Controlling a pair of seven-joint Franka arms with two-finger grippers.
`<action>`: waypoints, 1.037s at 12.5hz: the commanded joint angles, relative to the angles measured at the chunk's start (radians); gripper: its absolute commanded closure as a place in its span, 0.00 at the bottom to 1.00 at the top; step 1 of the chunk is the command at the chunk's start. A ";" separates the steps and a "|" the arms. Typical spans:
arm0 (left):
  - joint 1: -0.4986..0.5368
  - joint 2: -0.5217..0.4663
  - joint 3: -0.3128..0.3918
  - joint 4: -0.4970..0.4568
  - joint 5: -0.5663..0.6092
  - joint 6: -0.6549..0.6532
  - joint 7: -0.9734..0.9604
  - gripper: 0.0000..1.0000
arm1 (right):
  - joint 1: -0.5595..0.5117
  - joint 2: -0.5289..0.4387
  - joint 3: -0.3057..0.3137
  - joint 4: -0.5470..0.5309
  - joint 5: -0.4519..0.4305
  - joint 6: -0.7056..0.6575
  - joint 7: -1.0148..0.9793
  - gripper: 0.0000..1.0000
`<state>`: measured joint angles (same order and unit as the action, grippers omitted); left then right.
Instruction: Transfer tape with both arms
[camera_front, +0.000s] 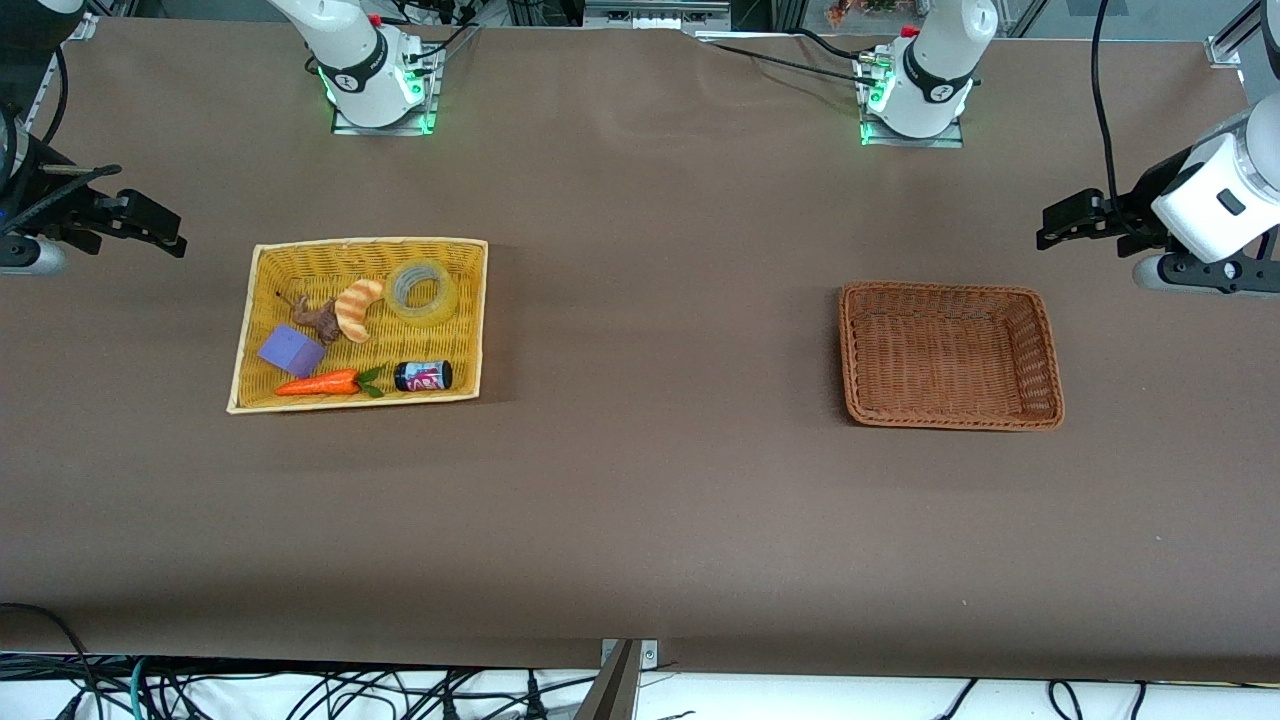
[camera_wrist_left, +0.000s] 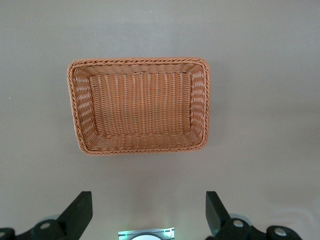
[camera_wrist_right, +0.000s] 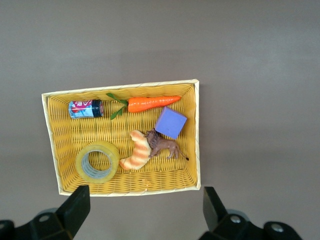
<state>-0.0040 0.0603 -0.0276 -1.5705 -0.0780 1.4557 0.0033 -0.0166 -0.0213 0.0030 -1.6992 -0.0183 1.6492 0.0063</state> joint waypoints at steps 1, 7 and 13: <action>0.002 0.009 0.002 0.020 -0.006 0.002 0.014 0.00 | -0.011 0.006 0.017 0.024 -0.003 -0.026 0.014 0.00; 0.002 0.009 0.002 0.020 -0.006 0.002 0.014 0.00 | -0.011 0.007 0.017 0.020 -0.003 -0.043 0.015 0.00; 0.002 0.009 0.002 0.021 -0.006 0.002 0.014 0.00 | 0.079 0.089 0.020 0.010 -0.002 -0.195 -0.028 0.00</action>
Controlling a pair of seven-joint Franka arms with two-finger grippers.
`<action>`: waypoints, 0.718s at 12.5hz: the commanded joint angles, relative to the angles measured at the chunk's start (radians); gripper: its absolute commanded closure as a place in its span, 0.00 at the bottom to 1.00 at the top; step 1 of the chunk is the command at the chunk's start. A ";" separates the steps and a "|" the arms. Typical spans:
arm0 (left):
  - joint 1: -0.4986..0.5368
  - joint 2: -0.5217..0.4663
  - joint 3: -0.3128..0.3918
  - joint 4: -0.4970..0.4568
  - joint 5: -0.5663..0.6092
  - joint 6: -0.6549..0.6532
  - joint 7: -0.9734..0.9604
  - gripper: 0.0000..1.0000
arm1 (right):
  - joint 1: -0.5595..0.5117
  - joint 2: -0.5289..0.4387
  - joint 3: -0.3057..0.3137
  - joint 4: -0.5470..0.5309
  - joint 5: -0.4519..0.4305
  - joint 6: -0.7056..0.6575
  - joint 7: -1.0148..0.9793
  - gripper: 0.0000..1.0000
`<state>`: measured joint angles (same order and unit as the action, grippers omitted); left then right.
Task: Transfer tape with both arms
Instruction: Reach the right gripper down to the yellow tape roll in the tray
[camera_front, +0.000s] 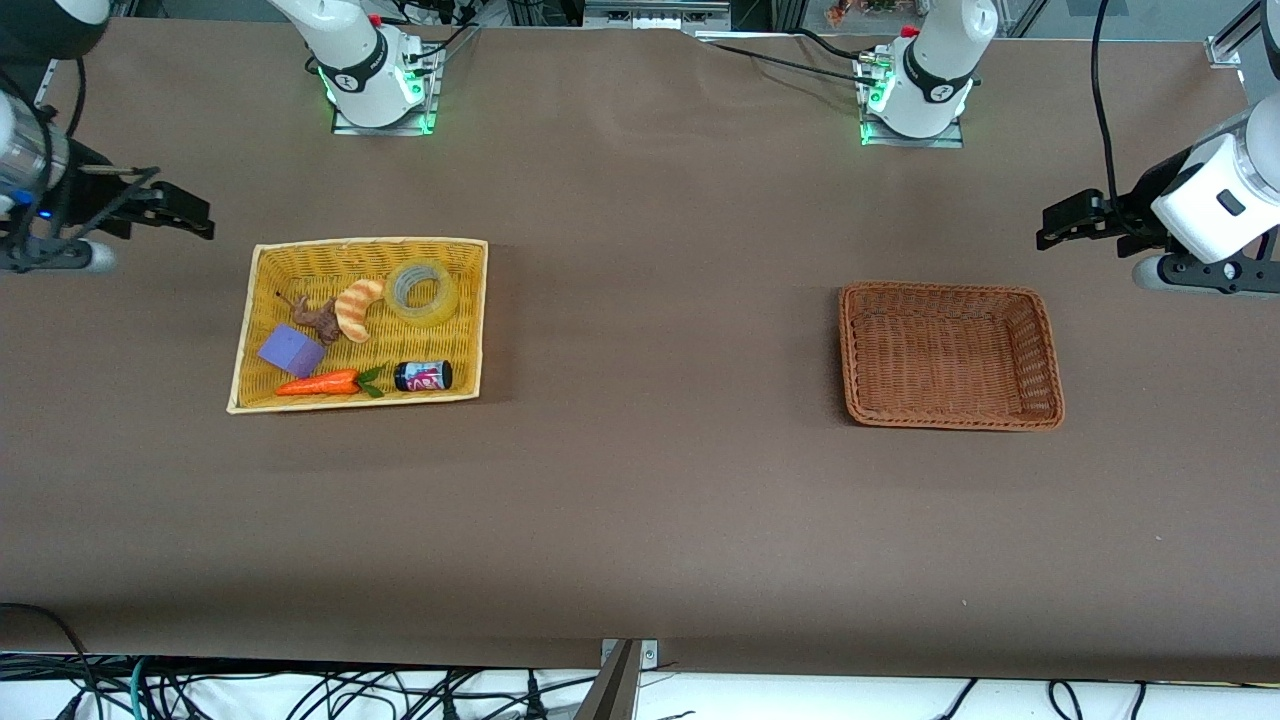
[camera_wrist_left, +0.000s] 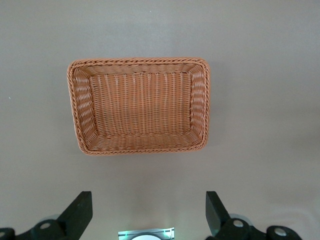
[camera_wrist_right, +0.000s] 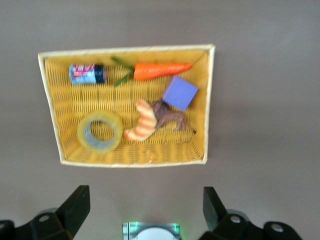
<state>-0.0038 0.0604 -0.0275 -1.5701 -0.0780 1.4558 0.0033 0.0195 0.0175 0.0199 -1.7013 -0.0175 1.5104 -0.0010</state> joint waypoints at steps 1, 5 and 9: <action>0.002 0.009 0.001 0.021 -0.006 0.002 0.014 0.00 | 0.071 0.061 0.003 -0.012 -0.002 -0.047 -0.037 0.00; 0.002 0.009 0.001 0.019 -0.006 0.002 0.014 0.00 | 0.111 0.085 0.034 -0.272 -0.002 0.337 -0.097 0.00; 0.002 0.009 0.001 0.021 -0.006 0.002 0.014 0.00 | 0.111 0.180 0.051 -0.421 -0.002 0.606 -0.330 0.00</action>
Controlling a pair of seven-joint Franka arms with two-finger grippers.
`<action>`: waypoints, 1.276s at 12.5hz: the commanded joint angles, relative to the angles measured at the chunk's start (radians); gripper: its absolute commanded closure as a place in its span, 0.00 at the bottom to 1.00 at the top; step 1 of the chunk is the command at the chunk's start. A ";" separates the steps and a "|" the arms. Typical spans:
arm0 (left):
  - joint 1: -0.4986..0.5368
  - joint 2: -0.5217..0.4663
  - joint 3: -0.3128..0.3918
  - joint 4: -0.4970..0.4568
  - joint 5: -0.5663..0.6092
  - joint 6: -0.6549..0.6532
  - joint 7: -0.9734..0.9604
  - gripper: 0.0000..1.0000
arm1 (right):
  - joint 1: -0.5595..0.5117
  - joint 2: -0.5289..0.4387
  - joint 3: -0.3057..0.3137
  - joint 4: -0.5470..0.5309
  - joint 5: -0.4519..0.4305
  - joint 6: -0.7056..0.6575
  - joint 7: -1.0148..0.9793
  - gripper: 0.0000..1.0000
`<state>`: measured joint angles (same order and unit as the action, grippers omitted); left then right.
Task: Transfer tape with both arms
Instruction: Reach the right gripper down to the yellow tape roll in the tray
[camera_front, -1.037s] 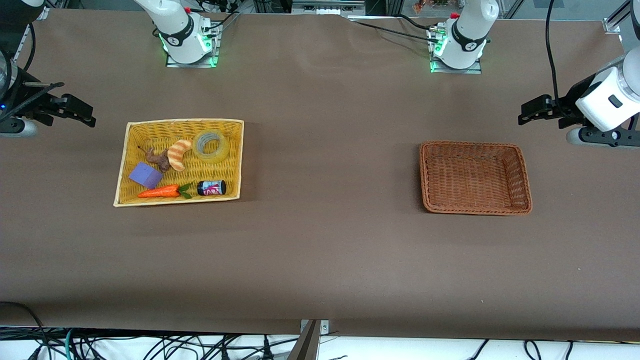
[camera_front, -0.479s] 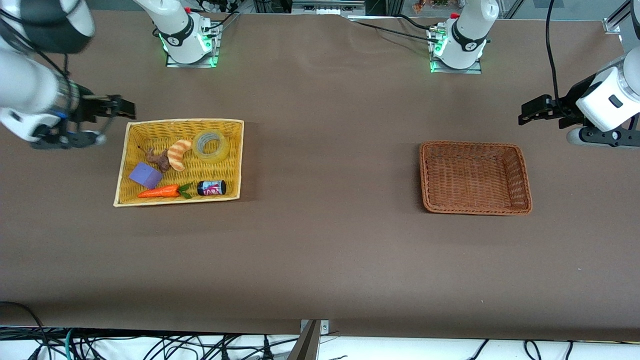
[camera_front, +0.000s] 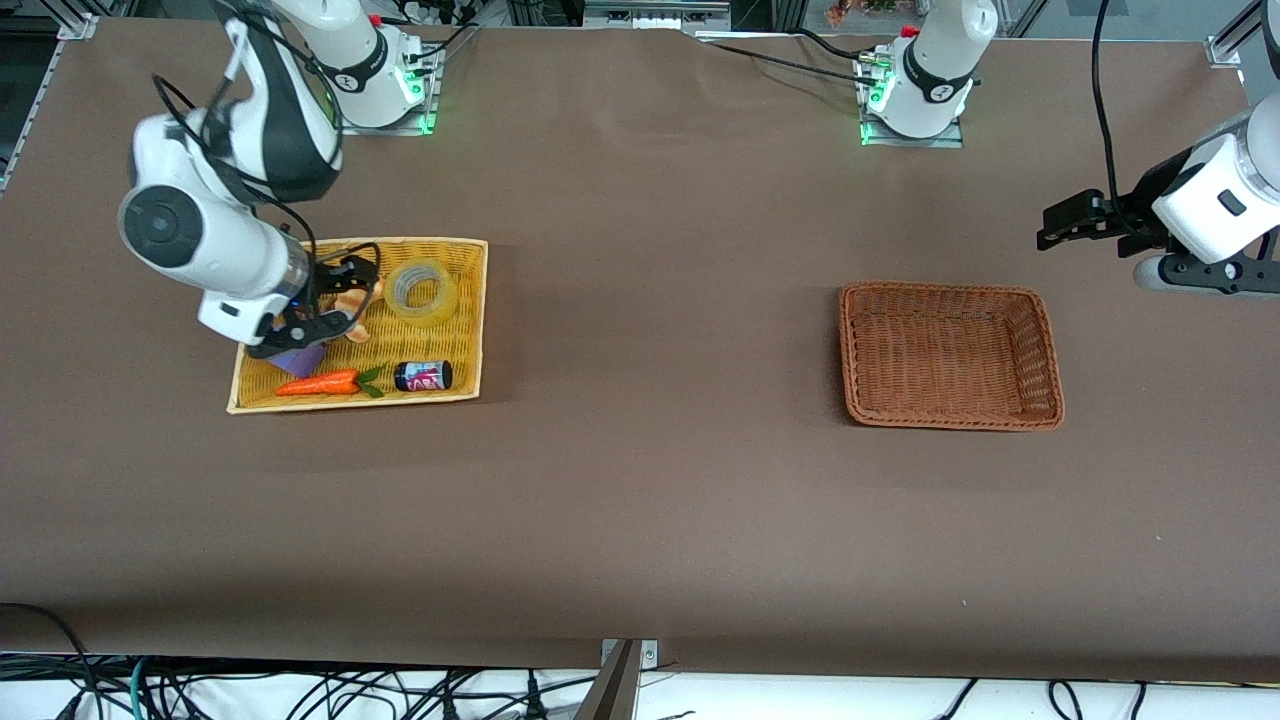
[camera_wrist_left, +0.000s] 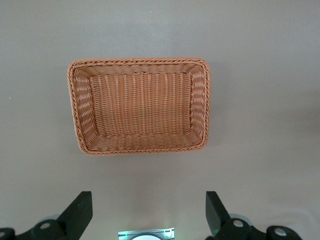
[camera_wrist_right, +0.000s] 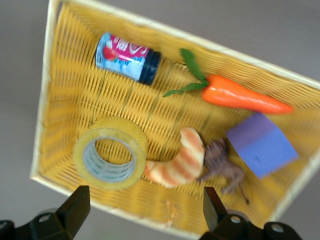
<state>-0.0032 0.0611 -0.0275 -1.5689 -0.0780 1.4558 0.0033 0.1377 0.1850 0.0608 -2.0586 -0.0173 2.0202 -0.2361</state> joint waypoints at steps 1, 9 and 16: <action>0.002 0.008 0.001 0.018 -0.008 0.003 0.014 0.00 | -0.007 0.025 0.010 -0.110 -0.003 0.174 -0.104 0.00; 0.002 0.008 0.003 0.020 -0.008 0.003 0.014 0.00 | -0.006 0.131 0.044 -0.203 -0.004 0.377 -0.106 0.77; 0.003 0.022 0.003 0.018 -0.008 0.006 0.012 0.00 | -0.006 0.093 0.048 -0.044 -0.001 0.096 -0.086 1.00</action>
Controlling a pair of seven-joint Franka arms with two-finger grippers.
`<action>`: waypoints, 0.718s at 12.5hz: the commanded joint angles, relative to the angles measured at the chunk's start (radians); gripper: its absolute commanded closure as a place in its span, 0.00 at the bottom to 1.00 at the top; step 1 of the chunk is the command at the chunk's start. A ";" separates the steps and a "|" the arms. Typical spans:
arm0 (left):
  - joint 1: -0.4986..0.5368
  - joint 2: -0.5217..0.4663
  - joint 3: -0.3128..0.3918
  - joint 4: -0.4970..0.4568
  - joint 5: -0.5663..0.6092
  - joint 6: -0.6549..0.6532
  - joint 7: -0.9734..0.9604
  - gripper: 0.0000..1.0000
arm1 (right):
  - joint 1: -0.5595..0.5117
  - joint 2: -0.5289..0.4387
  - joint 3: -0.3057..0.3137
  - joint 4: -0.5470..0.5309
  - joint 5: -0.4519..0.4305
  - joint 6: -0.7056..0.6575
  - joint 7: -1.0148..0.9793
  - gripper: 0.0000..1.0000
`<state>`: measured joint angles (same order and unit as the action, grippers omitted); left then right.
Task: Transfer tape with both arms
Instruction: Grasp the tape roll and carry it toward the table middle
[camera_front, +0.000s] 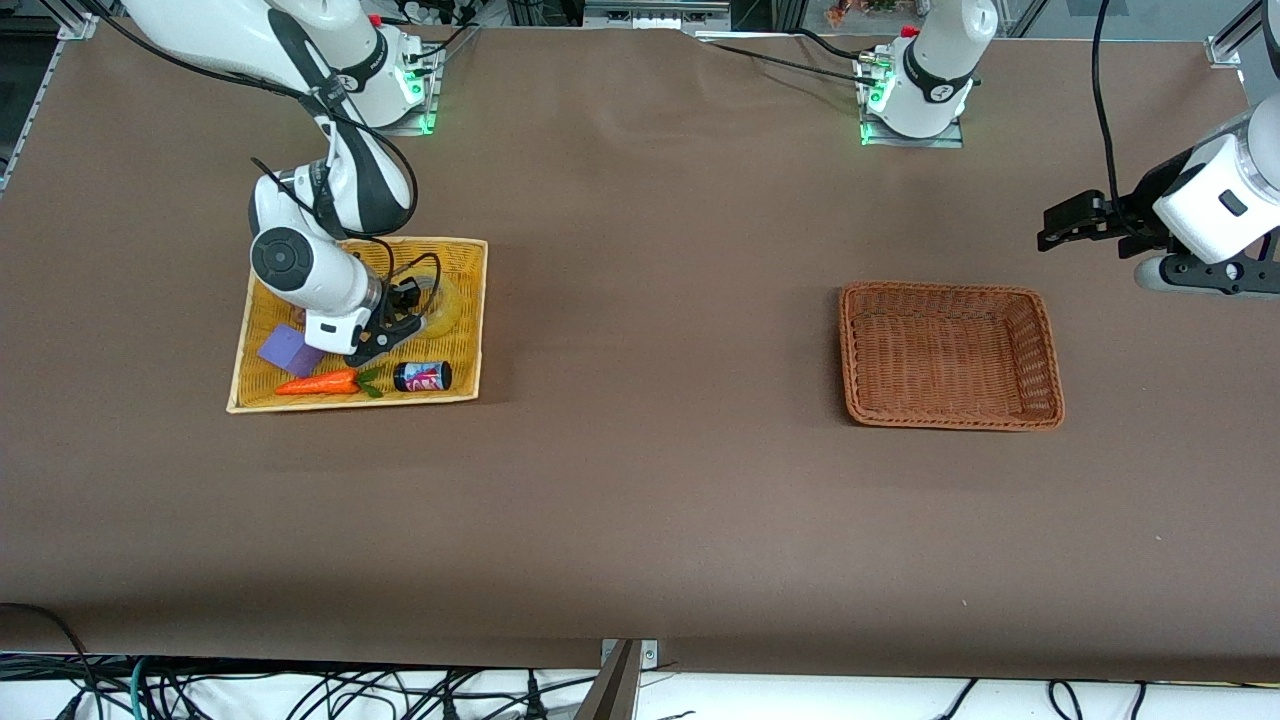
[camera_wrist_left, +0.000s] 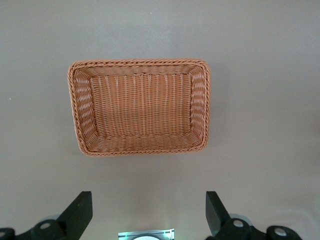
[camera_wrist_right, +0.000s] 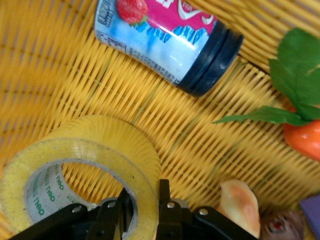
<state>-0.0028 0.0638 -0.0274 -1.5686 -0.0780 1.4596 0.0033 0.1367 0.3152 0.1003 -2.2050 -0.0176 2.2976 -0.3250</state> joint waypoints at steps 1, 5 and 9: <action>0.003 0.022 0.003 0.018 -0.009 0.002 0.012 0.00 | -0.005 -0.033 0.012 0.193 0.004 -0.292 0.010 1.00; 0.003 0.027 0.006 0.019 -0.006 0.004 0.015 0.00 | 0.073 0.022 0.048 0.384 0.244 -0.380 0.194 1.00; 0.016 0.103 0.009 0.019 -0.008 0.004 0.012 0.00 | 0.286 0.226 0.052 0.615 0.249 -0.299 0.620 1.00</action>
<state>0.0014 0.1015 -0.0226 -1.5697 -0.0780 1.4633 0.0033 0.3386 0.4153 0.1561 -1.7328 0.2173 1.9708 0.1381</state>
